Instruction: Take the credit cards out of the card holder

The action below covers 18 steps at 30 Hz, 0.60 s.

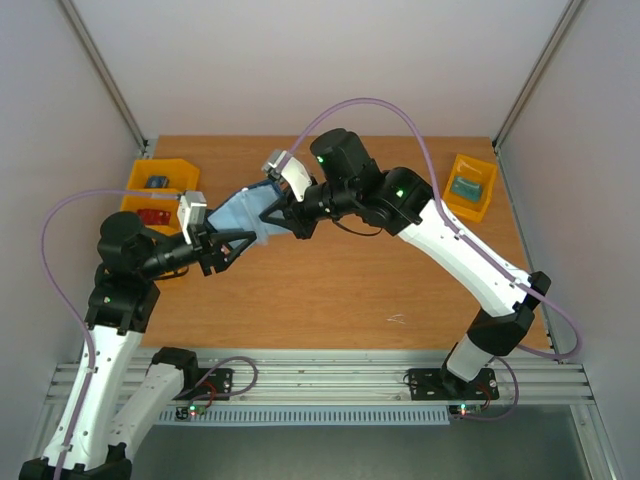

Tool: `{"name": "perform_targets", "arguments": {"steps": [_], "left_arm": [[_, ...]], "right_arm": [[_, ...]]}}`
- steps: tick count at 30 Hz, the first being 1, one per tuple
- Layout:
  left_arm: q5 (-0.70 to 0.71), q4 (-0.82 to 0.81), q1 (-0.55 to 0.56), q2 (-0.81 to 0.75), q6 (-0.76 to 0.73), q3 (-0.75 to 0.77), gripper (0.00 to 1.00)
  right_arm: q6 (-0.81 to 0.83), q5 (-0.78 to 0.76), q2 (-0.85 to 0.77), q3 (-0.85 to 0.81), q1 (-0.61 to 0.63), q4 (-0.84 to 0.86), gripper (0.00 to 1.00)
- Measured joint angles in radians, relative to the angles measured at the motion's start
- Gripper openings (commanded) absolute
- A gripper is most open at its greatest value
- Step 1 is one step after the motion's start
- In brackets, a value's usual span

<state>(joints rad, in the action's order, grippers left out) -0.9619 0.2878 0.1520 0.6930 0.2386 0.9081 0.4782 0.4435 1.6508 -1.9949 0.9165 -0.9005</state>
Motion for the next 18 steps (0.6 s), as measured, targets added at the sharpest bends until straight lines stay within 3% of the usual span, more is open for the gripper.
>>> {"name": "perform_targets", "arguments": {"steps": [2,4,7,13,17,18], "left_arm": [[-0.01,-0.005,0.0,0.0,-0.002,-0.002,0.69],[-0.019,-0.008,0.0,0.0,0.0,-0.003,0.67],[-0.018,-0.009,0.0,0.0,0.004,-0.003,0.53],[0.04,0.0,0.0,0.011,-0.004,-0.005,0.33],[0.046,0.004,0.0,0.023,-0.016,-0.004,0.02],[0.043,0.002,0.0,0.023,-0.016,-0.003,0.01]], "right_arm": [[-0.006,0.0,0.002,0.0,-0.002,0.002,0.01],[-0.01,0.005,0.003,0.0,-0.001,0.003,0.01],[-0.014,0.015,0.003,0.0,-0.001,0.003,0.01],[-0.02,0.051,0.003,0.0,0.001,0.01,0.01],[-0.032,0.059,0.003,0.0,-0.001,0.015,0.08],[-0.033,0.059,0.003,0.0,-0.001,0.015,0.1]]}}
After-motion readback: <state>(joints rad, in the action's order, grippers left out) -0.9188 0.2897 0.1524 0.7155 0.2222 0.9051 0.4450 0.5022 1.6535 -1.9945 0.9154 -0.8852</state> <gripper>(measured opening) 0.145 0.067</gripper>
